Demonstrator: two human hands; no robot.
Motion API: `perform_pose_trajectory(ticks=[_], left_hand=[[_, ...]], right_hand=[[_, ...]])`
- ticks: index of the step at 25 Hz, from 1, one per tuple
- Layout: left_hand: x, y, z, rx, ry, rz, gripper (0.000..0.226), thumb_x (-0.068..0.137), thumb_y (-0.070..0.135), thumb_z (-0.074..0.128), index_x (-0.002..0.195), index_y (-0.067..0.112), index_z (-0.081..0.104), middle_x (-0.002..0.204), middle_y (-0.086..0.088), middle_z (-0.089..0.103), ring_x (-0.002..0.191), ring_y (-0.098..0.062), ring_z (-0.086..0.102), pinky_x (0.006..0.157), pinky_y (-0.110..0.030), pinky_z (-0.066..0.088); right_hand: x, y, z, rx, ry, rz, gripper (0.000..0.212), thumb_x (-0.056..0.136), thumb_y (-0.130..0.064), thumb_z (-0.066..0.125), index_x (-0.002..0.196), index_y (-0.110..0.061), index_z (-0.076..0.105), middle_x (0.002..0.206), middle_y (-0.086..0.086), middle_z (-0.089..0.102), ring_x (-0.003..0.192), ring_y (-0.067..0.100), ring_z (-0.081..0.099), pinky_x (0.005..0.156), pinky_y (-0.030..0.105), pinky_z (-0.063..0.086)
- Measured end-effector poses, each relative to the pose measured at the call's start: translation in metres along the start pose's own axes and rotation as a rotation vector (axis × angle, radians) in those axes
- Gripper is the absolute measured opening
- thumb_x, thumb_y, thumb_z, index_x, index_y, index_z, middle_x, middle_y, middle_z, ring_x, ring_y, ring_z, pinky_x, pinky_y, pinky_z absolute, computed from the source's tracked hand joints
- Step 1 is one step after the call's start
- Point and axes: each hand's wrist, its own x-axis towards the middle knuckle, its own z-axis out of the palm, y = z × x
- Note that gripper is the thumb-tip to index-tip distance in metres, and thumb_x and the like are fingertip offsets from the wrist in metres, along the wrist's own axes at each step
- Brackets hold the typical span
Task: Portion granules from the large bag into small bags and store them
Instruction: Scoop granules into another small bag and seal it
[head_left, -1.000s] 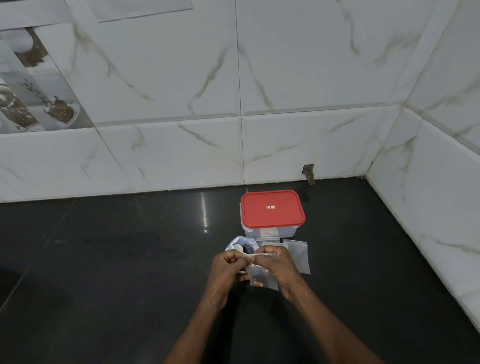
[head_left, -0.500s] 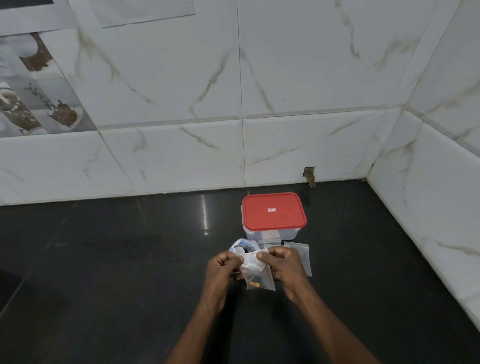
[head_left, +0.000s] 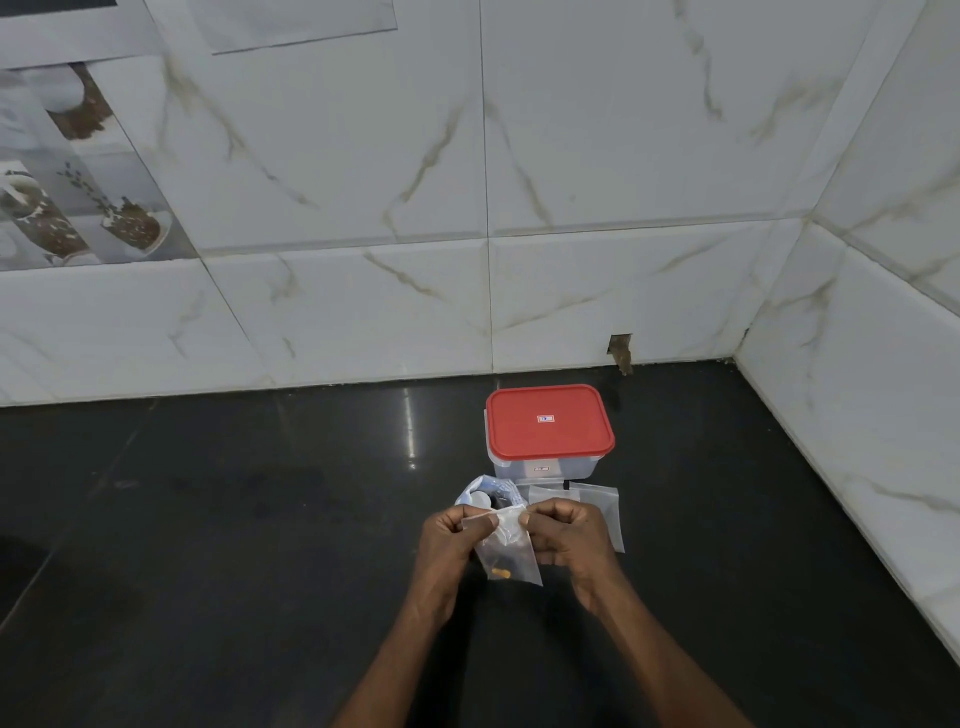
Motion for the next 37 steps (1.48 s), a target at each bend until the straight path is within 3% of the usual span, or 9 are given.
perform_pose_trajectory(ticks=[5, 9, 12, 17, 22, 27, 31, 33, 37], left_hand=[[-0.002, 0.002, 0.002, -0.005, -0.018, -0.041, 0.012, 0.087, 0.0, 0.069, 0.076, 0.003, 0.075, 0.084, -0.027, 0.073, 0.073, -0.034, 0.069, 0.068, -0.045, 0.058], [0.0, 0.004, 0.003, 0.039, -0.036, -0.03, 0.016, 0.087, 0.0, 0.067, 0.076, 0.007, 0.076, 0.082, -0.023, 0.074, 0.074, -0.031, 0.068, 0.068, -0.04, 0.056], [0.002, 0.003, 0.005, 0.101, -0.074, 0.006, 0.007, 0.084, 0.004, 0.072, 0.08, 0.006, 0.078, 0.081, -0.02, 0.074, 0.075, -0.029, 0.066, 0.07, -0.037, 0.054], [0.002, 0.001, 0.005, 0.098, -0.047, 0.02, 0.004, 0.084, 0.002, 0.074, 0.084, -0.001, 0.076, 0.084, -0.027, 0.073, 0.076, -0.031, 0.066, 0.073, -0.039, 0.054], [0.001, 0.001, 0.005, 0.058, -0.029, 0.011, 0.009, 0.079, 0.008, 0.075, 0.083, 0.001, 0.077, 0.091, -0.033, 0.072, 0.075, -0.032, 0.067, 0.071, -0.04, 0.057], [0.002, 0.003, 0.007, 0.094, -0.006, 0.03, 0.011, 0.072, 0.014, 0.074, 0.076, 0.004, 0.076, 0.078, -0.025, 0.072, 0.071, -0.03, 0.065, 0.067, -0.038, 0.053], [-0.002, 0.008, 0.014, 0.096, 0.002, 0.016, 0.005, 0.067, 0.015, 0.068, 0.063, 0.012, 0.07, 0.063, -0.011, 0.06, 0.062, -0.022, 0.056, 0.06, -0.032, 0.047], [-0.003, 0.011, 0.019, 0.093, 0.004, -0.011, 0.017, 0.07, 0.011, 0.064, 0.055, 0.018, 0.063, 0.056, -0.003, 0.053, 0.053, -0.015, 0.05, 0.052, -0.027, 0.045], [0.001, 0.009, 0.018, 0.082, -0.02, -0.035, 0.015, 0.073, 0.011, 0.068, 0.059, 0.012, 0.062, 0.058, -0.005, 0.055, 0.055, -0.018, 0.052, 0.052, -0.028, 0.048]], right_hand=[[0.001, 0.0, 0.003, -0.054, 0.021, -0.032, 0.006, 0.084, -0.001, 0.067, 0.08, -0.001, 0.072, 0.079, 0.013, 0.073, 0.069, 0.018, 0.068, 0.062, 0.034, 0.058], [0.004, 0.002, 0.004, -0.095, 0.022, -0.033, 0.009, 0.084, -0.002, 0.064, 0.08, -0.003, 0.071, 0.082, 0.014, 0.073, 0.074, 0.021, 0.07, 0.069, 0.04, 0.059], [0.004, 0.004, 0.01, -0.103, 0.01, -0.034, 0.01, 0.084, -0.003, 0.064, 0.079, -0.005, 0.073, 0.077, 0.011, 0.073, 0.07, 0.019, 0.067, 0.066, 0.035, 0.057], [0.003, 0.002, 0.013, -0.07, -0.007, -0.035, 0.01, 0.083, -0.002, 0.065, 0.077, -0.003, 0.073, 0.073, 0.011, 0.071, 0.066, 0.017, 0.065, 0.06, 0.029, 0.052], [0.003, 0.001, 0.012, -0.081, 0.004, -0.02, 0.011, 0.084, -0.004, 0.066, 0.078, -0.004, 0.075, 0.08, 0.019, 0.073, 0.069, 0.02, 0.067, 0.067, 0.035, 0.055], [0.005, 0.002, 0.012, -0.139, -0.01, -0.009, 0.013, 0.086, -0.008, 0.064, 0.076, -0.003, 0.072, 0.07, 0.01, 0.069, 0.066, 0.018, 0.062, 0.065, 0.034, 0.053], [0.008, 0.006, 0.014, -0.193, -0.001, -0.009, 0.017, 0.085, -0.011, 0.062, 0.072, -0.003, 0.068, 0.062, 0.004, 0.061, 0.062, 0.015, 0.054, 0.06, 0.031, 0.047], [0.009, 0.005, 0.017, -0.206, 0.001, -0.027, 0.018, 0.085, -0.011, 0.062, 0.069, -0.001, 0.066, 0.061, 0.003, 0.057, 0.061, 0.014, 0.05, 0.06, 0.03, 0.044], [0.01, 0.005, 0.017, -0.152, 0.024, -0.04, 0.025, 0.083, -0.008, 0.06, 0.058, -0.012, 0.059, 0.056, 0.0, 0.049, 0.058, 0.011, 0.044, 0.056, 0.027, 0.038]])
